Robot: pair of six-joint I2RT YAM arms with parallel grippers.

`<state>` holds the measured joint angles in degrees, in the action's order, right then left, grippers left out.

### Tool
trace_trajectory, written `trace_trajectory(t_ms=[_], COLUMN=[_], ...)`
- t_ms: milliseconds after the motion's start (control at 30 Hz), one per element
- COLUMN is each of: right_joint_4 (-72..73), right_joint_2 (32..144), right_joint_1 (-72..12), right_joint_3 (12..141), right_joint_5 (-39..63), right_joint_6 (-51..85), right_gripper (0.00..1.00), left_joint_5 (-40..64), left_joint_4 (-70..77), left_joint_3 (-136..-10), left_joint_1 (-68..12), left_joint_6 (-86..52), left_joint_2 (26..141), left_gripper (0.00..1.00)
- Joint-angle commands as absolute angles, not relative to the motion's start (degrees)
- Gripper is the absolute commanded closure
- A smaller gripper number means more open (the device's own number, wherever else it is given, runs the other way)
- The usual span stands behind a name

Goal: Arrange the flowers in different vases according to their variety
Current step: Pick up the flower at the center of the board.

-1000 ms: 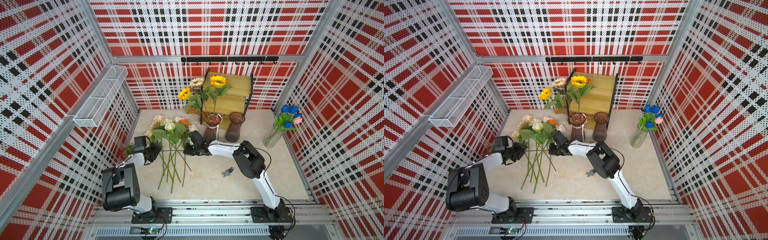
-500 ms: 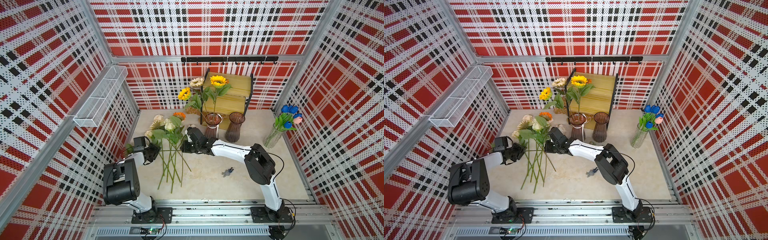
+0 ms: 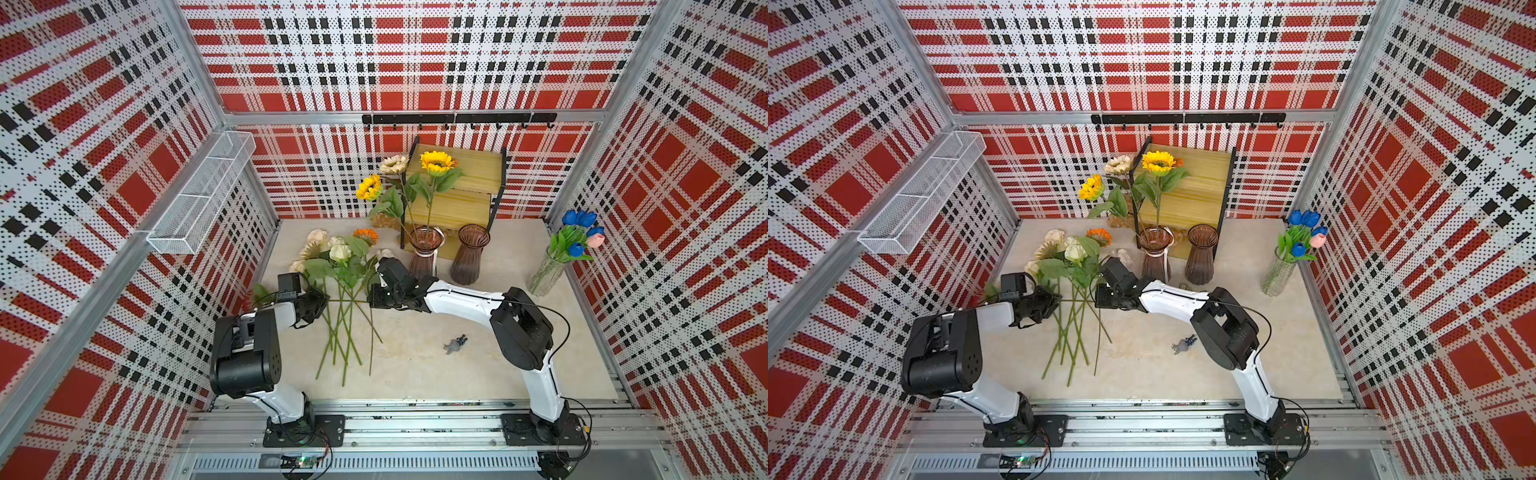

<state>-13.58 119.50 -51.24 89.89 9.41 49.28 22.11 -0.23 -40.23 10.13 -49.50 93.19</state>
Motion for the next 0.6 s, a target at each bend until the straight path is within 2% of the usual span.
trace_trajectory(t_ms=[0, 467, 567], right_joint_4=[-13.71, -14.94, -15.27], right_joint_2=[116.28, 113.31, 112.85], right_joint_1=[-51.15, -51.27, -51.59], right_joint_3=[89.96, 90.14, 90.35], right_joint_5=[8.26, 6.90, 6.74], right_joint_6=[48.28, 46.73, 46.53], right_gripper=[1.00, 1.00, 1.00], left_joint_5=[20.94, 19.05, 17.72], left_joint_4=[1.80, 0.22, -1.05], left_joint_3=[-41.57, -42.92, -44.13], left_joint_1=[9.70, 8.88, 8.53], left_joint_6=[-49.96, -50.98, -51.15], left_joint_2=[94.34, 87.08, 84.03], left_gripper=[0.71, 1.00, 1.00])
